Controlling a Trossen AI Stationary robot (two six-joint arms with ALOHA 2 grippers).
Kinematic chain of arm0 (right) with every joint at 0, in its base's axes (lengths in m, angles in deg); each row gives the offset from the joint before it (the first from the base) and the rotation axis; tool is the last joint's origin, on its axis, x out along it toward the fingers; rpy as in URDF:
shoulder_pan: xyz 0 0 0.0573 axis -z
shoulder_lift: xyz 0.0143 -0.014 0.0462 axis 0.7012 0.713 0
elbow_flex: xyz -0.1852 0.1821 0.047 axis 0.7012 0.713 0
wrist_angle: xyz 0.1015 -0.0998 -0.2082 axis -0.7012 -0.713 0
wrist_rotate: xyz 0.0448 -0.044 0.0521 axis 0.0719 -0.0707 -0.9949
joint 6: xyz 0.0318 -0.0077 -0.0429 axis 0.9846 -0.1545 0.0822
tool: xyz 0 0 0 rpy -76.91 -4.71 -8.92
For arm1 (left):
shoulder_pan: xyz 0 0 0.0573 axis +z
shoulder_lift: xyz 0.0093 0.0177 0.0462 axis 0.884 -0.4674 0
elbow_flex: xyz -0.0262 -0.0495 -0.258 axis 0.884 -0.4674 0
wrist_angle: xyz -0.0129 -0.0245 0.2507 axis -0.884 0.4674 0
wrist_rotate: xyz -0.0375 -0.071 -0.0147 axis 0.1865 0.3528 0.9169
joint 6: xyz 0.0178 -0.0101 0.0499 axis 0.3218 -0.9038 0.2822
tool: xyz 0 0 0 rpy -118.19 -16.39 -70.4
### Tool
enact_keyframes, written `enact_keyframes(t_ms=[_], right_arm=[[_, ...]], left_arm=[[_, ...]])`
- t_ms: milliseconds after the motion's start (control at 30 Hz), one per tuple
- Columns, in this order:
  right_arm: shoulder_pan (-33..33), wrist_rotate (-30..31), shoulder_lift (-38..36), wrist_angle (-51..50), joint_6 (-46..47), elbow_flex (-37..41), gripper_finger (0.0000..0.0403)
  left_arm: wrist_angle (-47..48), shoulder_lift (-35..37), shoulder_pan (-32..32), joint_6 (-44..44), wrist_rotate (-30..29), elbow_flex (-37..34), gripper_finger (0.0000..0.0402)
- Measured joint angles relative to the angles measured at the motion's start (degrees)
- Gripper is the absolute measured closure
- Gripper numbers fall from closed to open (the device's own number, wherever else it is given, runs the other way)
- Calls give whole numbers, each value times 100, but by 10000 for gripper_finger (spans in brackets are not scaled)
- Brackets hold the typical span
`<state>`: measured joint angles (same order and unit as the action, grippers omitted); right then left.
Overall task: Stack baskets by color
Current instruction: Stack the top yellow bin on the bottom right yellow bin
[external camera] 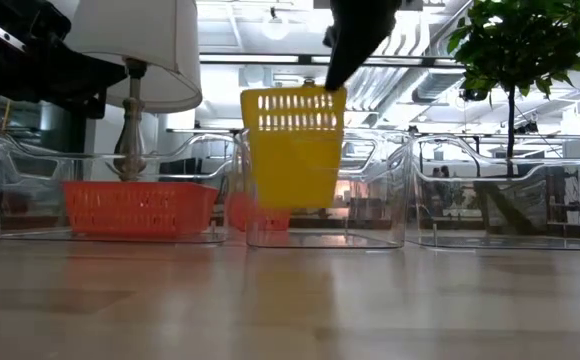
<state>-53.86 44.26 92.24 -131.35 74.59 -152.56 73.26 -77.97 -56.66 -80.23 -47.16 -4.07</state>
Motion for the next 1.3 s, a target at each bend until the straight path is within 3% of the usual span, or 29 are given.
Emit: enact_keyframes(t_ms=[400,700,1033,1300], right_arm=[[-632,362,0,-1858,393,-1626,403],[-2094,565,-2,-2879,2059,-2600,403],[-4084,1182,-4,-3096,4974,-2417,403],[-4996,1248,0,-2981,6940,-1666,403]], left_arm=[[-2,0,-2,-2,0,0,401],[-2,0,0,-1,0,2,401],[0,0,-2,-2,0,2,401],[-2,0,-2,0,0,0,401]])
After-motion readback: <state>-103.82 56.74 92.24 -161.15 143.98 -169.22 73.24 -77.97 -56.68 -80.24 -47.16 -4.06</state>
